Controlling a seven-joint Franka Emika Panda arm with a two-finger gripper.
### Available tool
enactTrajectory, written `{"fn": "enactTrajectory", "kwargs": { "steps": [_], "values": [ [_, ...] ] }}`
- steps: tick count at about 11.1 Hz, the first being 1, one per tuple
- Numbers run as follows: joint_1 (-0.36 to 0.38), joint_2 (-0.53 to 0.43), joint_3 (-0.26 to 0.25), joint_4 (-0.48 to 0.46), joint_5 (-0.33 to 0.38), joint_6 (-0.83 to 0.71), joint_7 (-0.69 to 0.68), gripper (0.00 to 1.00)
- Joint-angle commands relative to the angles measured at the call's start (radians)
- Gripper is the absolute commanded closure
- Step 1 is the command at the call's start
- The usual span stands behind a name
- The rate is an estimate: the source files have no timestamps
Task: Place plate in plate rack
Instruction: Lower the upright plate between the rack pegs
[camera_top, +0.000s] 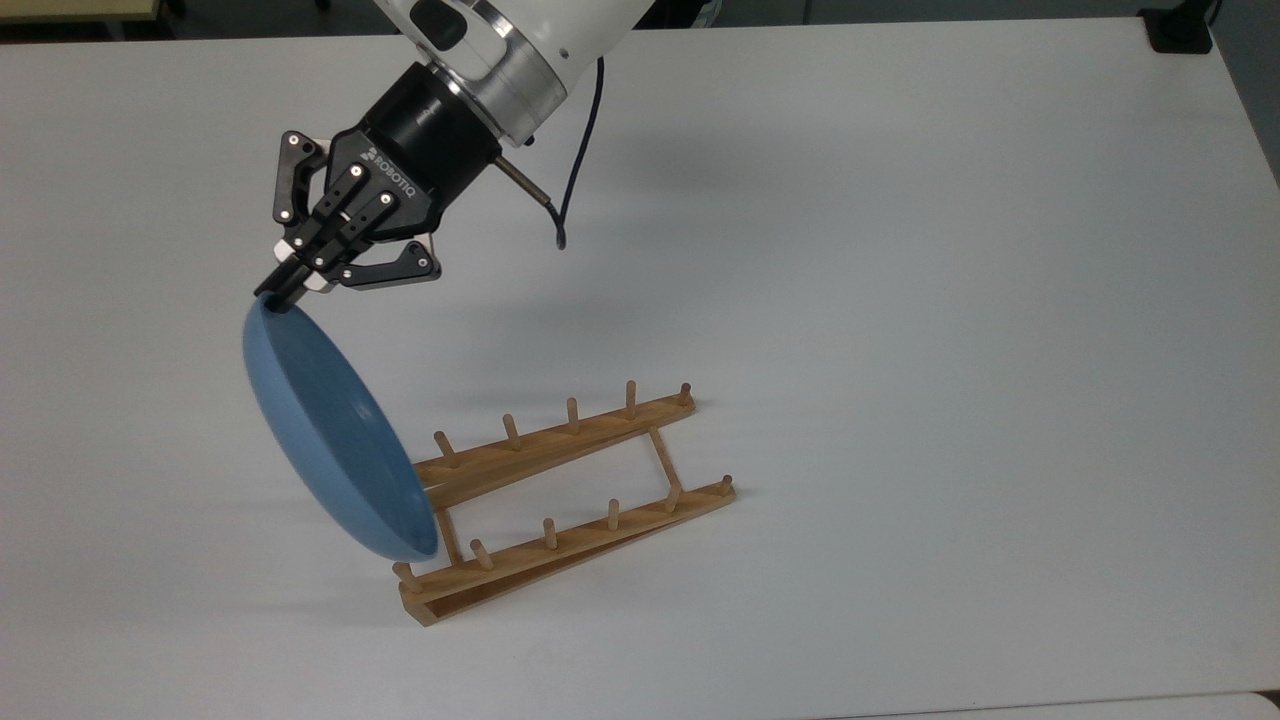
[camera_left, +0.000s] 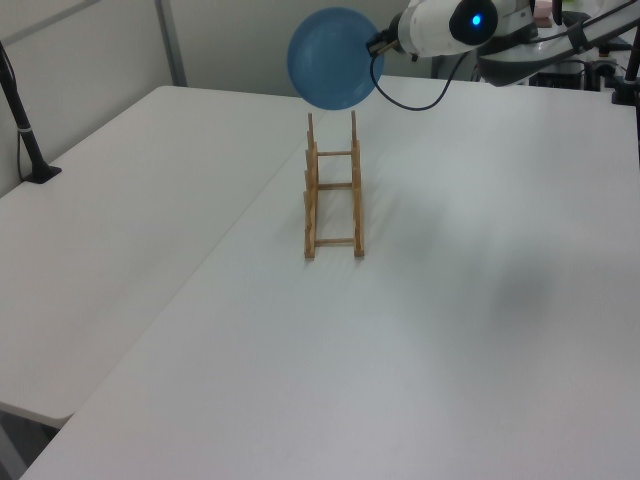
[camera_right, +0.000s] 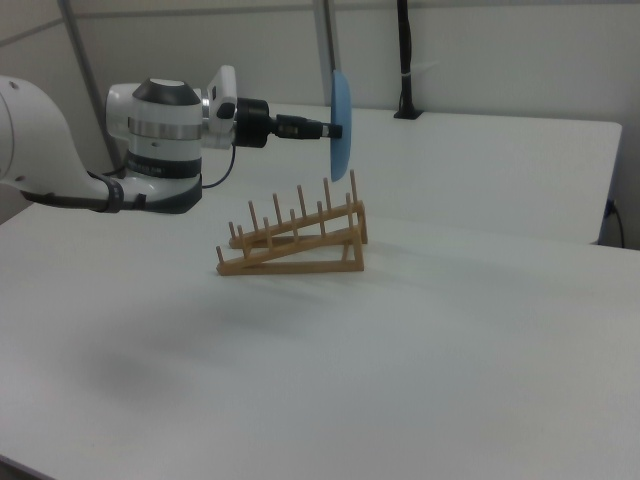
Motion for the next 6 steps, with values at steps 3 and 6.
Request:
{"fn": "enactTrajectory", "kwargs": {
  "steps": [3,6],
  "values": [
    [0.029,0.011,-0.004,-0.043,-0.098,-0.078,0.112,1.0],
    [0.045,0.032,-0.004,-0.045,-0.099,-0.089,0.112,1.0]
  ]
}}
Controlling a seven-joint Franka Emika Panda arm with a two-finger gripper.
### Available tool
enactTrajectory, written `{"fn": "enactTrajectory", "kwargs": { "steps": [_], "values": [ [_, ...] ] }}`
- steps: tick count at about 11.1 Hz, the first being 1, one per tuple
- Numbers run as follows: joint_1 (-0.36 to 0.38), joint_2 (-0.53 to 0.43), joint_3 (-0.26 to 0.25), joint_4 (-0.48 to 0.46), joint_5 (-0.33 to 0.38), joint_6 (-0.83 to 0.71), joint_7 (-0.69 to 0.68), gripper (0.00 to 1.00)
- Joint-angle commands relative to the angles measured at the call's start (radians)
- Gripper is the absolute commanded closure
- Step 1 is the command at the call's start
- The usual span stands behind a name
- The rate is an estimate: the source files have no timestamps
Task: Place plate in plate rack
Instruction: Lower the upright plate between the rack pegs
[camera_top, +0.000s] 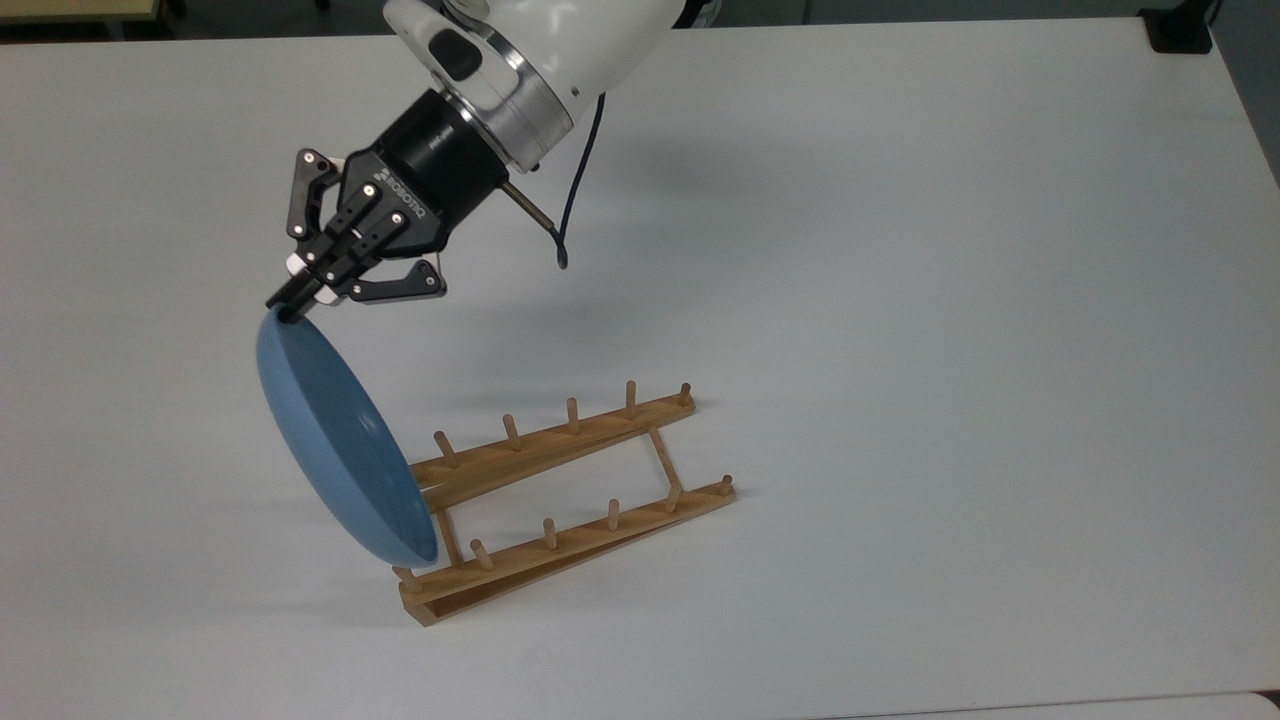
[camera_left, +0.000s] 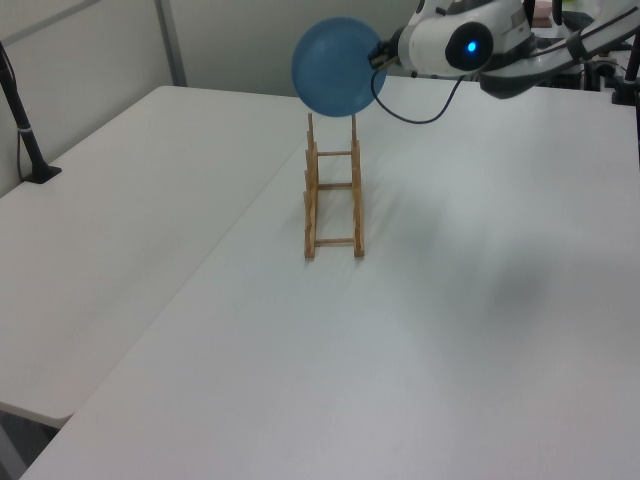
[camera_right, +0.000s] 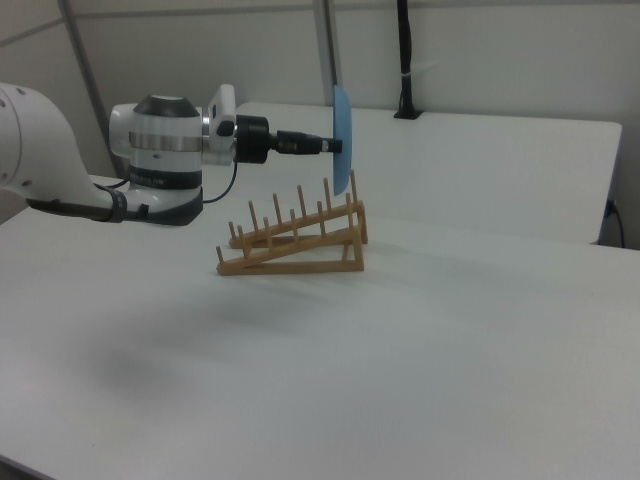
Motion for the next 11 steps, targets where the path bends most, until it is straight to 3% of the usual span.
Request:
{"fn": "enactTrajectory", "kwargs": {
  "steps": [1,11],
  "values": [
    [0.028,0.015,-0.005,-0.012,-0.037,-0.05,0.038,1.0],
    [0.05,0.057,-0.003,-0.009,-0.048,-0.072,0.052,1.0]
  ]
}}
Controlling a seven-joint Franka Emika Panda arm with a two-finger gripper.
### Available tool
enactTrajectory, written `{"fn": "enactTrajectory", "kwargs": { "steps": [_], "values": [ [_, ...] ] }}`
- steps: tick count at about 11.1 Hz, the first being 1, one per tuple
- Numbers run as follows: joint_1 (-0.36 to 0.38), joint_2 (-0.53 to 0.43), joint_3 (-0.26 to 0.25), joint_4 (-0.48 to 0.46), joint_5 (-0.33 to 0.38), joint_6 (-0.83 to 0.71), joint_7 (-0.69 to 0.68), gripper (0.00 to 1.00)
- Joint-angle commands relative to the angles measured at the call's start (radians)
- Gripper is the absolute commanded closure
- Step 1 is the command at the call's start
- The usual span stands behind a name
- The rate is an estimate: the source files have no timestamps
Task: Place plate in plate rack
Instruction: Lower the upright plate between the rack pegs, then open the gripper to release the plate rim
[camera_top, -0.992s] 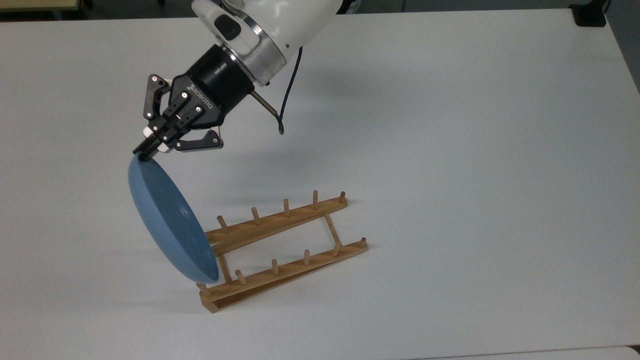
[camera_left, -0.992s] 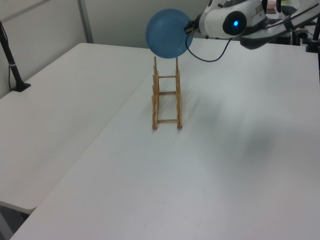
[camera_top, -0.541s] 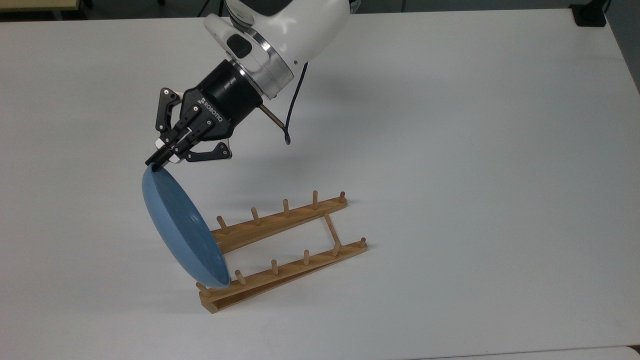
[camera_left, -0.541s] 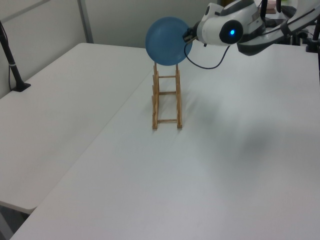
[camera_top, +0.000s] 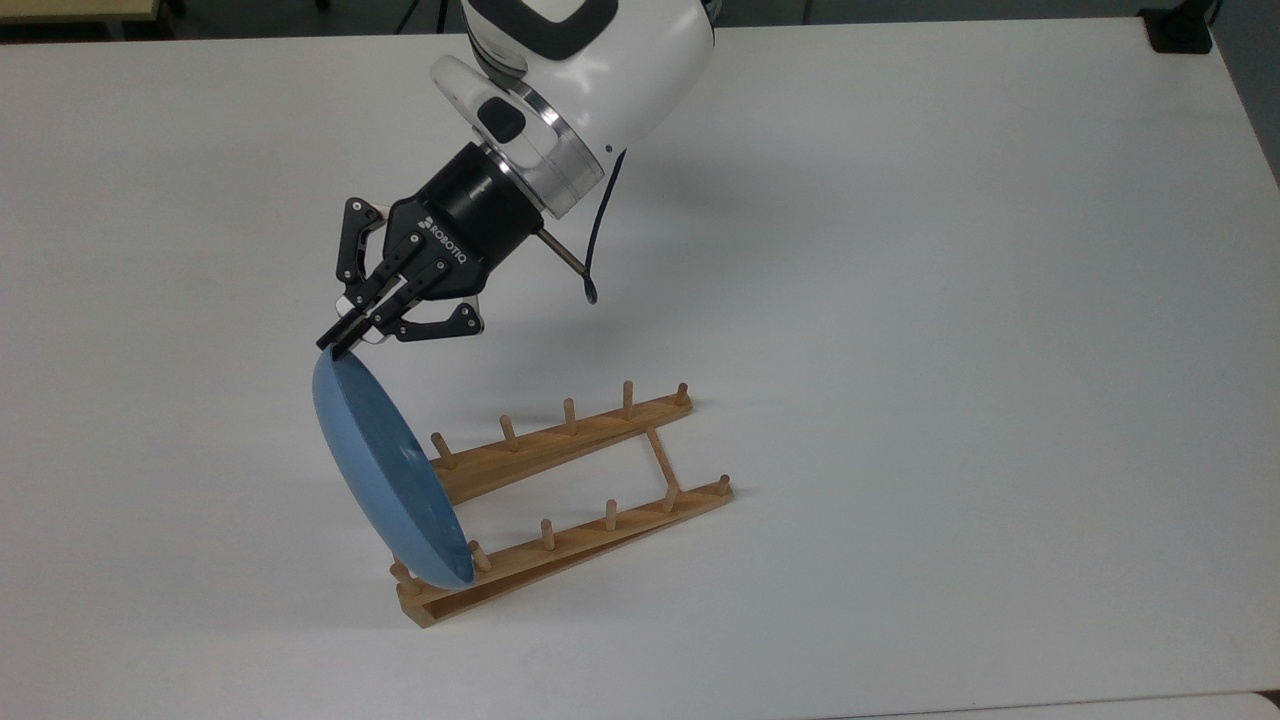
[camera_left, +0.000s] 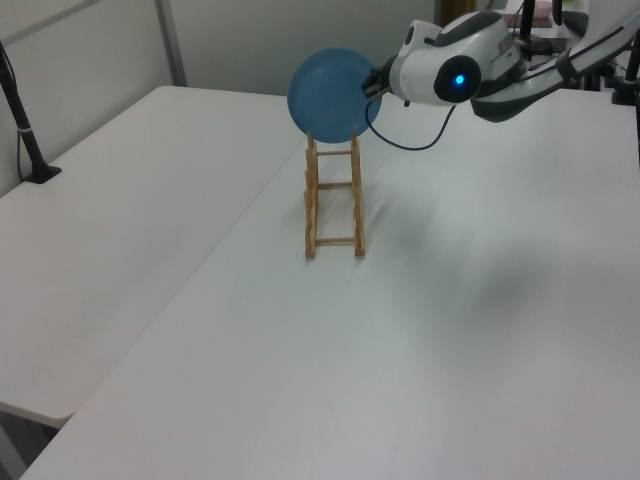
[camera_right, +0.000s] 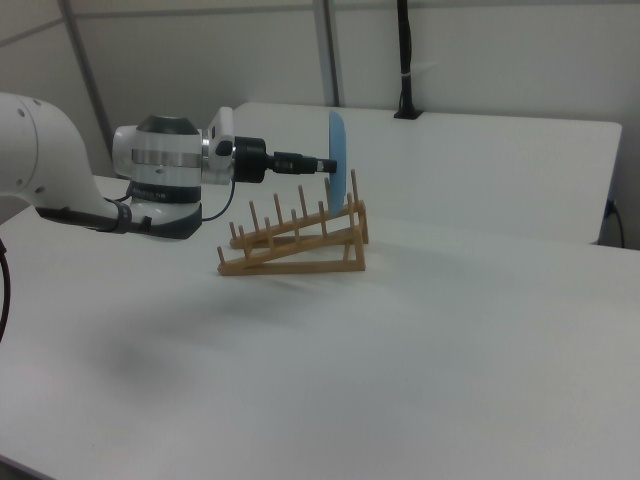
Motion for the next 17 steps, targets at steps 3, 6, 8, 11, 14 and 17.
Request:
{"fn": "enactTrajectory", "kwargs": {
  "steps": [3,6,8,11,14,17],
  "values": [
    [0.014,0.013,-0.002,-0.002,-0.016,-0.029,0.044,1.0],
    [0.014,0.017,-0.002,-0.002,-0.015,-0.029,0.099,0.71],
    [0.014,0.017,-0.001,0.0,-0.013,-0.028,0.107,0.59],
    [0.012,0.016,0.001,0.018,0.008,-0.02,0.134,0.4],
    [0.012,0.001,0.004,0.056,0.152,-0.017,0.128,0.23],
    [-0.003,-0.048,0.041,0.099,0.388,-0.019,0.023,0.0]
  ]
}}
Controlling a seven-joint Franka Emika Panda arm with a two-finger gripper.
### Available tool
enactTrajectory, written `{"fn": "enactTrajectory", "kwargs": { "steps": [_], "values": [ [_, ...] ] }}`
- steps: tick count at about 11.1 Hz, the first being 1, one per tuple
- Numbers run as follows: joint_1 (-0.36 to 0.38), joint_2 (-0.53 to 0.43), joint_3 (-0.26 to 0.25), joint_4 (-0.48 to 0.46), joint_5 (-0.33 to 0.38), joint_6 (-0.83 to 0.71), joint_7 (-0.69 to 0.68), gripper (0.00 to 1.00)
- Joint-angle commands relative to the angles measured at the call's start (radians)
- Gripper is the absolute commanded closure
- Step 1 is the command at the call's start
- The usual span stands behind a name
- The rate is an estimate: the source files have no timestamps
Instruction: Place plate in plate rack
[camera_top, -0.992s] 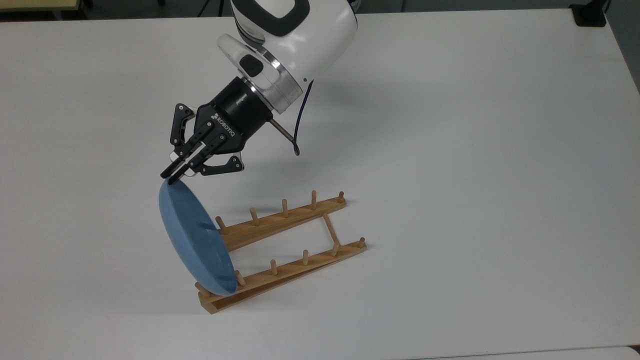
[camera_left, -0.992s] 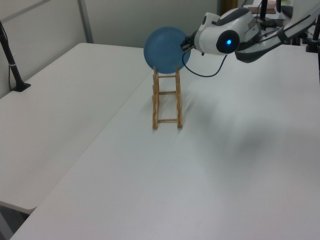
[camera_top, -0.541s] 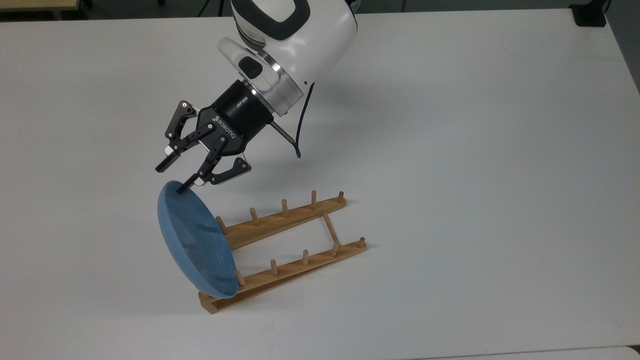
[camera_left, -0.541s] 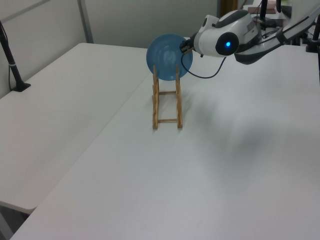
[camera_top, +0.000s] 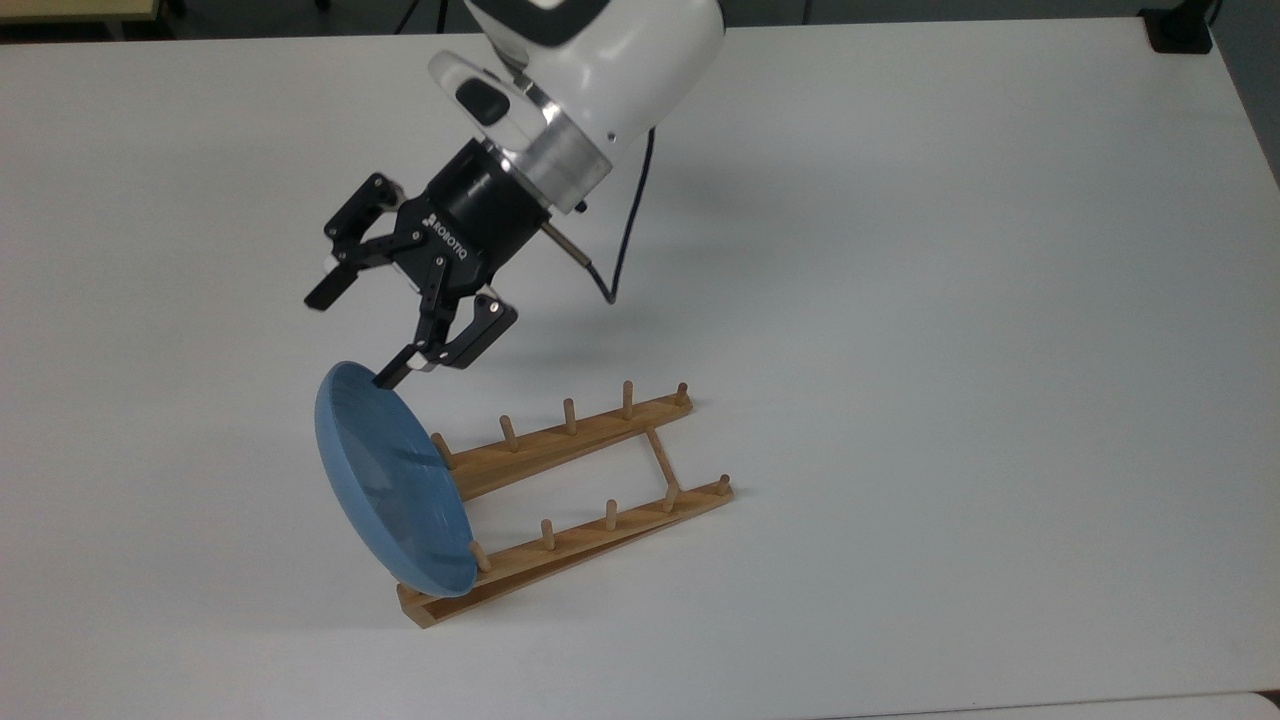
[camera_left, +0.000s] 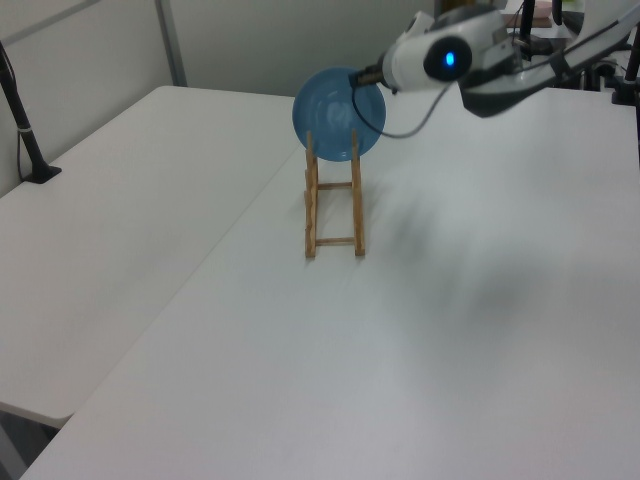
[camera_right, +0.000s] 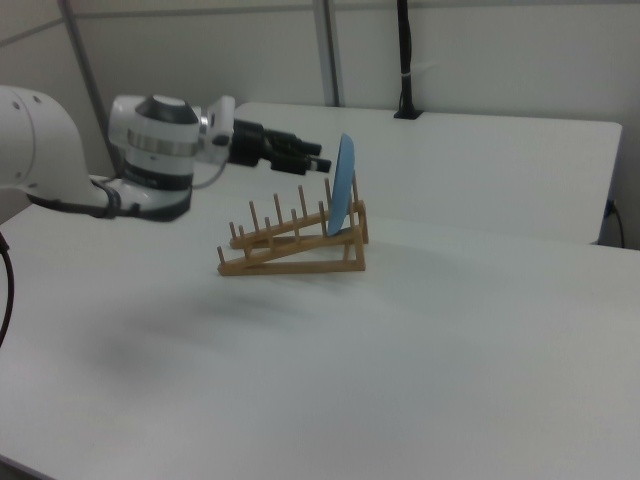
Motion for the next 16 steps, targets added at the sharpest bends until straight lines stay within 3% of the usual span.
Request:
{"fn": "enactTrajectory", "kwargs": {
  "steps": [1,4,7,9,11,16],
  "values": [
    [-0.008,-0.083,0.03,0.045,0.344,-0.024,-0.205,0.0],
    [-0.014,-0.149,0.03,0.063,0.689,-0.06,-0.447,0.0],
    [-0.04,-0.215,0.03,0.1,1.025,-0.246,-0.652,0.0],
    [-0.064,-0.261,0.03,0.106,1.205,-0.375,-0.771,0.0],
    [-0.078,-0.301,0.03,0.106,1.305,-0.503,-0.837,0.0],
    [-0.094,-0.346,0.03,0.089,1.397,-0.62,-1.001,0.0]
  ]
}}
